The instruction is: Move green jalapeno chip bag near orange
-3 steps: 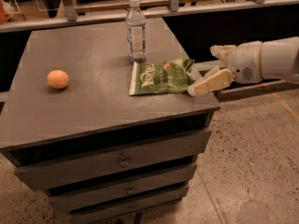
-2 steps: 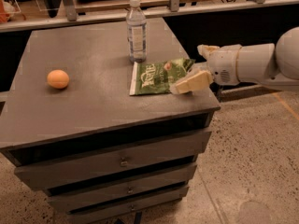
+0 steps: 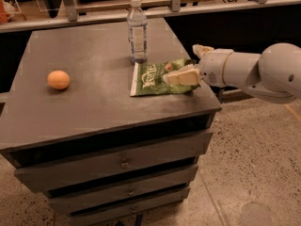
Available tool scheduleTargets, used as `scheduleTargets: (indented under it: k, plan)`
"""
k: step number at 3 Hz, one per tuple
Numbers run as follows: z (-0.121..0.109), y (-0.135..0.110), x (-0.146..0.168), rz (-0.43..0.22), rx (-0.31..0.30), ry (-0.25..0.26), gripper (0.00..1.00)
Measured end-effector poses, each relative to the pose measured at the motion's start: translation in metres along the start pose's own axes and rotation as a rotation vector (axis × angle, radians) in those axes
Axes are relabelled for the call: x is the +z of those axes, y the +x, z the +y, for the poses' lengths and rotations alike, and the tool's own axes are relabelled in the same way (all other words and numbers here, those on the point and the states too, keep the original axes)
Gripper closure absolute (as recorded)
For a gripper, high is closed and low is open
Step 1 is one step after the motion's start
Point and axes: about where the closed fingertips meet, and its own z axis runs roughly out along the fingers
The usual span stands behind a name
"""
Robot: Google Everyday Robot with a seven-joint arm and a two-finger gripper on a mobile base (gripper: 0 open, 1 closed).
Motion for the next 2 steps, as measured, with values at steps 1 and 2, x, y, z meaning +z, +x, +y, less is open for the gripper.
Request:
scheduleTargets:
  k: [1,2]
  plan:
    - [-0.011,0.004,-0.009,-0.015,0.007,0.018,0.41]
    - [-0.021,0.010,-0.034,-0.012,0.014,0.018,0.42]
